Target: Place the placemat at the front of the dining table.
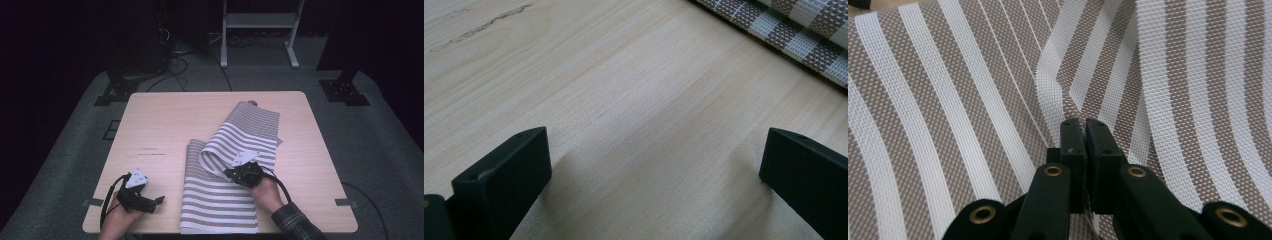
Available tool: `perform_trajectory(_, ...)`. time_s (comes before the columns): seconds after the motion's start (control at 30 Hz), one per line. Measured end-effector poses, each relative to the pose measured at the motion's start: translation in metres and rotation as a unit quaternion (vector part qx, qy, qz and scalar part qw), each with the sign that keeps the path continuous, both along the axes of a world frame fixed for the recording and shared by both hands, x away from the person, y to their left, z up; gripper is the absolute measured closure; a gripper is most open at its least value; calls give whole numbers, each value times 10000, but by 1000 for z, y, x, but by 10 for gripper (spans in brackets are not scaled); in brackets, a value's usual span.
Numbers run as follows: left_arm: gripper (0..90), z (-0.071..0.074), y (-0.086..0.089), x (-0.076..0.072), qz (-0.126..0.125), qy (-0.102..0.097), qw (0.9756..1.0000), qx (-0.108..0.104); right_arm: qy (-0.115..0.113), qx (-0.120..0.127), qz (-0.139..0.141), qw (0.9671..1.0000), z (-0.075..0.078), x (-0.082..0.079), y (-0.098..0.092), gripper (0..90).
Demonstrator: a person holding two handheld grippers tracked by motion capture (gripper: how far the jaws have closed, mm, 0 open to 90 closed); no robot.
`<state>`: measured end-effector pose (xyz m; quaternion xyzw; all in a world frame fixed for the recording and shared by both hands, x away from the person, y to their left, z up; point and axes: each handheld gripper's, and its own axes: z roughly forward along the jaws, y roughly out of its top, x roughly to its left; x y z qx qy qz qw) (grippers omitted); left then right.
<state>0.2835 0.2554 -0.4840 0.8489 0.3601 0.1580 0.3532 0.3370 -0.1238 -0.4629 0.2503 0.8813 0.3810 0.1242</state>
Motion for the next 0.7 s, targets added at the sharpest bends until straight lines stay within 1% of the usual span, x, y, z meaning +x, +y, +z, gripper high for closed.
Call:
perform_trajectory(0.07, 0, 0, 0, 0, 3, 0, 10000, -6, 21, -47, -22, 10000, 1, -1, -3, 871)
perform_trajectory(0.1, 0, 0, 0, 0, 7, 1, 10000, -9, 12, -101, -65, 9999, 3, -3, -9, 872)
perform_trajectory(0.13, 0, 0, 0, 0, 7, 1, 10000, -9, 12, -101, -65, 9999, 3, -3, -9, 872)
perform_trajectory(0.17, 0, 0, 0, 0, 4, 8, 10000, -3, -4, -174, -104, 9998, 6, -4, -16, 871)
perform_trajectory(0.33, 0, 0, 0, 0, 4, 10, 10000, 0, 64, -170, -326, 9993, 13, -5, -35, 872)
perform_trajectory(0.5, 0, 0, 0, -1, 6, 13, 10000, 0, 119, -175, -560, 9982, 15, -2, -54, 872)
perform_trajectory(0.57, 0, 0, 0, -1, 6, 14, 10000, 1, 126, -192, -663, 9975, 15, 0, -60, 872)
perform_trajectory(0.6, 0, 0, 0, -1, 6, 14, 10000, 1, 126, -192, -663, 9975, 15, 0, -60, 872)
perform_trajectory(0.63, 0, 0, 0, -1, 6, 13, 10000, 0, 112, -185, -729, 9971, 16, 2, -67, 872)
perform_trajectory(0.7, 0, 0, 0, -1, 6, 13, 10000, 0, 91, -197, -802, 9965, 17, 5, -71, 872)
